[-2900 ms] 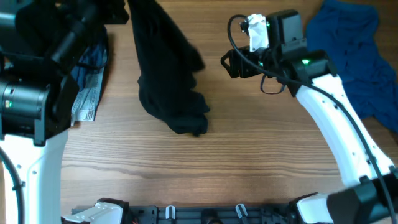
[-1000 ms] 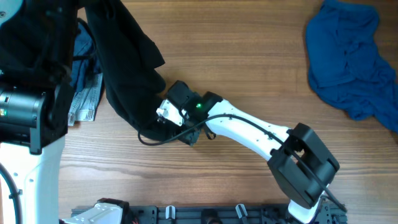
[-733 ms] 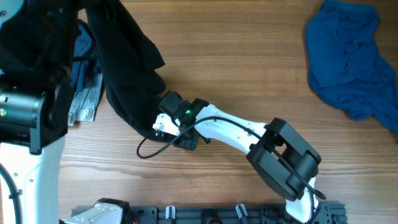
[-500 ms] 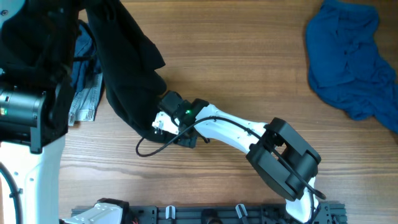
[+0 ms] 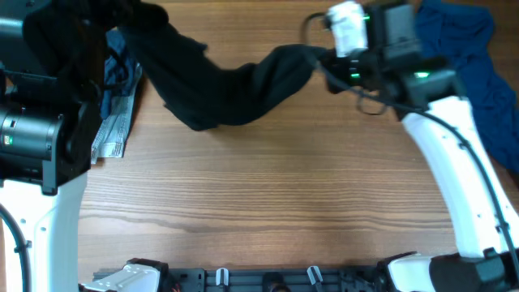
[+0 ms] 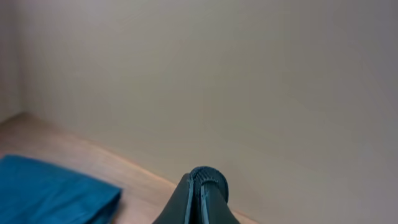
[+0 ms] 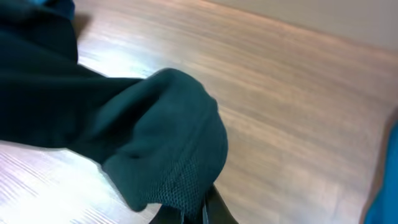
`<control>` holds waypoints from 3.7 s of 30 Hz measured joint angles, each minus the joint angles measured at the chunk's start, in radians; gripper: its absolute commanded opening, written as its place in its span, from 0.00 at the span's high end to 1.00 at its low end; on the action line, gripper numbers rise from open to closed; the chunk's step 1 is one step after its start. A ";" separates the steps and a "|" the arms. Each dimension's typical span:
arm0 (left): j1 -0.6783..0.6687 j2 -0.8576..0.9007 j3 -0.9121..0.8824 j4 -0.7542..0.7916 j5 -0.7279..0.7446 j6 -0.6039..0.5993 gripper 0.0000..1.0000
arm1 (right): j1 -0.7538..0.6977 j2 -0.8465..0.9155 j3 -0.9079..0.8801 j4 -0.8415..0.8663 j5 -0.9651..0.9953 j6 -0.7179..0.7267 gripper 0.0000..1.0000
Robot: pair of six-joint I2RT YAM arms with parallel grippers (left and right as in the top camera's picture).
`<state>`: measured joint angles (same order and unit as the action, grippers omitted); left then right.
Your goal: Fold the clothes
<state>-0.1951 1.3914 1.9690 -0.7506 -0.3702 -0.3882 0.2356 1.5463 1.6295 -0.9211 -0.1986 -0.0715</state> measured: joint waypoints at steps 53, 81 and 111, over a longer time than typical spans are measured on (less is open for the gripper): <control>0.024 0.457 0.062 -0.784 0.346 -0.067 0.96 | -0.468 -0.123 -0.584 -0.227 -0.248 0.113 0.96; 0.024 0.458 0.062 -0.681 0.421 -0.075 0.96 | 0.205 0.308 -0.323 0.142 -0.106 0.476 0.37; 0.024 0.416 0.378 -0.477 0.420 -0.049 0.96 | 0.007 -0.097 0.107 0.011 0.048 0.438 0.96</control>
<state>-0.1707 1.8076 2.3470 -1.2274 0.0498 -0.4374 0.2424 1.4498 1.7363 -0.9100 -0.1509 0.3668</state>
